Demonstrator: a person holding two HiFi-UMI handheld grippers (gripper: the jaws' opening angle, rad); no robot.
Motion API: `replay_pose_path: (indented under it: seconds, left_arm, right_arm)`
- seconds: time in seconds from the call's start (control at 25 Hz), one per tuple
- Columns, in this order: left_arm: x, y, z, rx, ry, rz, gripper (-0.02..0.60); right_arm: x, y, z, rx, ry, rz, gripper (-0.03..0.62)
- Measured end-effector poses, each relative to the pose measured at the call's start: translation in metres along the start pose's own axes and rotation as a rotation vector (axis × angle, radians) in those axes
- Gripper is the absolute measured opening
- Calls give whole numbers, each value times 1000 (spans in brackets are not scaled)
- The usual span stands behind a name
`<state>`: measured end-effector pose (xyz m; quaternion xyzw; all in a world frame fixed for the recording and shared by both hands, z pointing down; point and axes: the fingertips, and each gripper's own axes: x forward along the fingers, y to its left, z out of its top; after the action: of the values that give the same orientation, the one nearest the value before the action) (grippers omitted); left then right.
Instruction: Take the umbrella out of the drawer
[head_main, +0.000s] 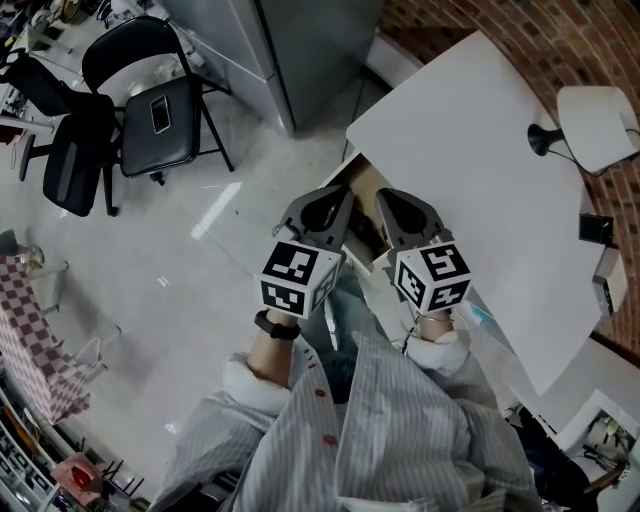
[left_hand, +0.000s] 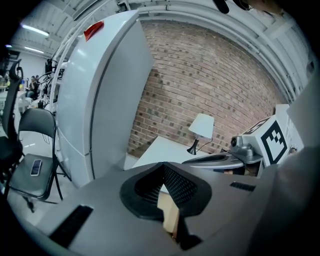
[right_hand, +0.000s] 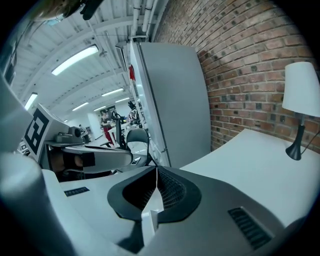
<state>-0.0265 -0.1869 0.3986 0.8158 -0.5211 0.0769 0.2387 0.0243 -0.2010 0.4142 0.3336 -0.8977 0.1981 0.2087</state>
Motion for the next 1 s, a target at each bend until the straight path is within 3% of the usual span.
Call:
replay_pose_path:
  seconds: [0.4, 1.0]
  left_arm:
    - [35, 33, -72, -54, 92, 42, 9]
    - [80, 59, -201, -134, 250, 58, 9]
  right_arm:
    - [53, -10, -63, -39, 116, 15, 37]
    - [116, -49, -195, -12, 295, -26, 37]
